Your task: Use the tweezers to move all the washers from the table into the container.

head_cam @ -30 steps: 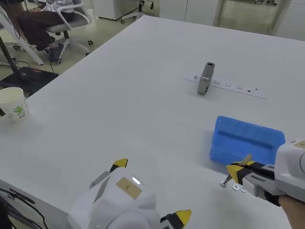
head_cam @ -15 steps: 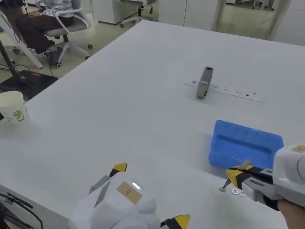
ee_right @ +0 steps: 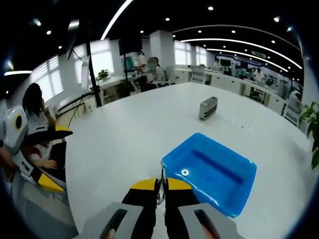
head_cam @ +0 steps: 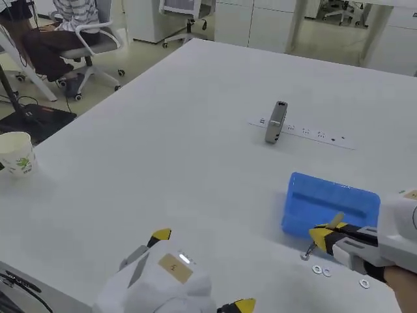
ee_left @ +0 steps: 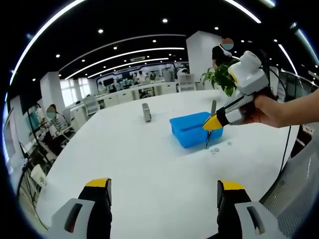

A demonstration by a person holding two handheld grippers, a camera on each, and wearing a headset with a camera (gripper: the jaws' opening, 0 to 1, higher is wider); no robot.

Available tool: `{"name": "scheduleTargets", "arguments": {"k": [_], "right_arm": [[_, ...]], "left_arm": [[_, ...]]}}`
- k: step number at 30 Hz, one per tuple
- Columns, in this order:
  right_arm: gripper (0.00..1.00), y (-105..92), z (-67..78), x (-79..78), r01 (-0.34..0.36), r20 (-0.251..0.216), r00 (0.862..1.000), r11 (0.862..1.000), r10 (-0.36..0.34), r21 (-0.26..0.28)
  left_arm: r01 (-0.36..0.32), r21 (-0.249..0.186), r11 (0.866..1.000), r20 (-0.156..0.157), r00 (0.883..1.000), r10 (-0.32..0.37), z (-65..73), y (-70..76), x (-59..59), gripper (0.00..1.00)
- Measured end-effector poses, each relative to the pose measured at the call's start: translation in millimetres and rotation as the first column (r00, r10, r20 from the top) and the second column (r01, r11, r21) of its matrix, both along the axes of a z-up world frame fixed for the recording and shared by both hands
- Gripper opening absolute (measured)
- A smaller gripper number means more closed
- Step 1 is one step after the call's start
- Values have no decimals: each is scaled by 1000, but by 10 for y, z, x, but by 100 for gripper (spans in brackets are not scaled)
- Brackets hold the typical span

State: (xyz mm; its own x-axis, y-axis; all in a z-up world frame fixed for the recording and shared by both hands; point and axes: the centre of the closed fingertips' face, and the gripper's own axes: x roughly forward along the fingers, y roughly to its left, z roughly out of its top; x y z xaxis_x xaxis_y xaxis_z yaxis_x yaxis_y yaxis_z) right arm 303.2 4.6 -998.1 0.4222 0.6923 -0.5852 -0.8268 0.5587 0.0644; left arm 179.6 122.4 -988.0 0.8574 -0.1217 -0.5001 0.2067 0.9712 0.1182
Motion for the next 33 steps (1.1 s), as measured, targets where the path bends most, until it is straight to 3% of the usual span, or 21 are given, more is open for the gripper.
{"name": "scheduleTargets", "arguments": {"k": [12,19,33], "right_arm": [[0,-17,188,1,-6,-8,1000,1000,6,8],[0,9,297,-33,-36,13,999,999,36,-5],[0,-1,617,14,-35,27,999,999,34,40]], "left_arm": [[8,1,1000,6,1000,-8,7,-14,-1,89],[3,4,1000,9,1000,-3,13,-5,-1,89],[-2,20,1000,-9,1000,2,-17,11,-13,89]]}}
